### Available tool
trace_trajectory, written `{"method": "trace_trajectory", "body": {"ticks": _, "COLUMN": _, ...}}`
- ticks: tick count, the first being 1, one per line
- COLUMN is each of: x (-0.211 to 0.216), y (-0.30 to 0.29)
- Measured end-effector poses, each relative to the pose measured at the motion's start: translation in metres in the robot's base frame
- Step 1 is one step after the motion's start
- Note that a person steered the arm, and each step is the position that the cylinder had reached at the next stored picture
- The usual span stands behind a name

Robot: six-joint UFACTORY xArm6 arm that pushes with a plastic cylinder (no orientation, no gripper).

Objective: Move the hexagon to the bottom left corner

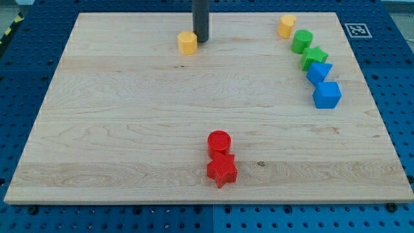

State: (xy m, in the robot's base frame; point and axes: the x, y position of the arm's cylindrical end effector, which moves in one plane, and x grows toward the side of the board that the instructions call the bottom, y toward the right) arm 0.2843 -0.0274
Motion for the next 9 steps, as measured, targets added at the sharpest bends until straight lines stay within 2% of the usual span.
{"method": "trace_trajectory", "body": {"ticks": 2, "x": 0.038, "y": -0.057}}
{"method": "trace_trajectory", "body": {"ticks": 3, "x": 0.044, "y": -0.095}}
{"method": "trace_trajectory", "body": {"ticks": 5, "x": 0.053, "y": -0.097}}
{"method": "trace_trajectory", "body": {"ticks": 9, "x": 0.131, "y": -0.132}}
